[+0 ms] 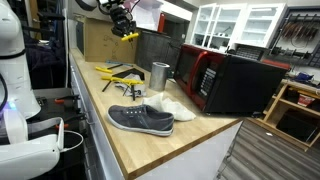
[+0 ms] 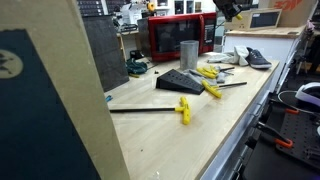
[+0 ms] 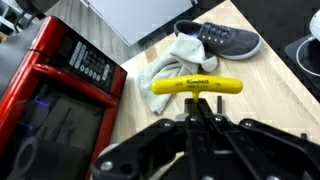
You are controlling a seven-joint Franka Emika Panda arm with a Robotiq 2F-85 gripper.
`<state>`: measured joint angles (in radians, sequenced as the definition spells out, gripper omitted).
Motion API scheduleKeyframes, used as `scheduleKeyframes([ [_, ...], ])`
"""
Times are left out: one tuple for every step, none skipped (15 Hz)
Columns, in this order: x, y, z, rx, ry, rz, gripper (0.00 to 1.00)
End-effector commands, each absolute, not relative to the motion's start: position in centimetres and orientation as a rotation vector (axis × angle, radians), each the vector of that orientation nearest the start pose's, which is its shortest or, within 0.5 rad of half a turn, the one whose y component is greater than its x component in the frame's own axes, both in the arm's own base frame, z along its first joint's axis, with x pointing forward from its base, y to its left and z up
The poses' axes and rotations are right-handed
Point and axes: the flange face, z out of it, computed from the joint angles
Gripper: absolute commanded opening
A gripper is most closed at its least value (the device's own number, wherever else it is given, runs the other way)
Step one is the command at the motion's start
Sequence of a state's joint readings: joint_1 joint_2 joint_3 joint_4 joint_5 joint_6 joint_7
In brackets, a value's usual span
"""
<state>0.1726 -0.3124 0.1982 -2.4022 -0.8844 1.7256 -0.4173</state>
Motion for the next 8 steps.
scheduleKeyframes([
  [43.5,7.7,44.0,1.83,1.028,-0.504,0.01],
  [44.2,7.5,43.7,1.813,1.006,-0.508,0.01],
  [44.7,7.4,43.6,1.793,0.982,-0.508,0.01],
  [45.5,7.3,43.1,1.786,0.961,-0.509,0.01],
  [46.2,7.1,42.8,1.782,0.945,-0.515,0.01],
  [46.9,6.9,42.5,1.78,0.924,-0.521,0.01],
  [47.5,6.6,42.4,1.778,0.904,-0.533,0.01],
  [48.0,6.3,42.3,1.776,0.884,-0.547,0.01],
])
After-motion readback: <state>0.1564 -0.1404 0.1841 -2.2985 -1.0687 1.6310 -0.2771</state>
